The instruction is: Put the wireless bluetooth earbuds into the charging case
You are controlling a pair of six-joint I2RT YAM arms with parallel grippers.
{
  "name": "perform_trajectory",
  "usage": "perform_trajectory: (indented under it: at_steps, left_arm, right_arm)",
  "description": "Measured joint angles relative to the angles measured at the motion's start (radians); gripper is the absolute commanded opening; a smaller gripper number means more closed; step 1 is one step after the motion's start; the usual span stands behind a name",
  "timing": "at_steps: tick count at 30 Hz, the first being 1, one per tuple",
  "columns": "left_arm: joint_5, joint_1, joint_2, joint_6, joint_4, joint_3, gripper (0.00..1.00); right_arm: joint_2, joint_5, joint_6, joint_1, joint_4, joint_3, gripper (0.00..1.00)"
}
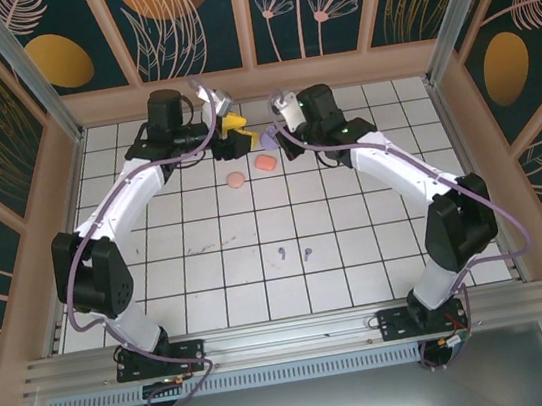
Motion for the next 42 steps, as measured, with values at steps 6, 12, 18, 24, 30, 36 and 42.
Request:
perform_trajectory:
  at_steps: [6, 12, 18, 24, 30, 36, 42]
  left_arm:
    - [-0.007, 0.0, 0.063, 0.133, -0.231, 0.063, 0.64]
    - [0.01, 0.0, 0.083, 0.213, -0.374, 0.081, 0.63]
    - [0.065, 0.0, 0.09, 0.249, -0.421, 0.084, 0.61]
    - [0.097, 0.0, 0.111, 0.264, -0.441, 0.097, 0.58]
    - [0.104, -0.003, 0.143, 0.28, -0.473, 0.109, 0.53]
    - [0.104, -0.006, 0.154, 0.291, -0.494, 0.121, 0.43]
    - [0.105, -0.008, 0.158, 0.295, -0.501, 0.129, 0.35]
  right_arm:
    - [0.002, 0.019, -0.082, 0.015, -0.013, 0.0, 0.0]
    - [0.002, 0.018, -0.117, 0.033, -0.016, 0.0, 0.0]
    - [0.002, 0.003, -0.133, 0.074, -0.035, 0.0, 0.0]
    - [0.002, -0.009, -0.133, 0.099, -0.04, 0.0, 0.0]
    - [0.002, -0.024, -0.133, 0.11, -0.04, 0.0, 0.0]
    - [0.002, -0.027, -0.133, 0.115, -0.04, 0.001, 0.0]
    - [0.002, -0.027, -0.133, 0.115, -0.04, 0.005, 0.0]
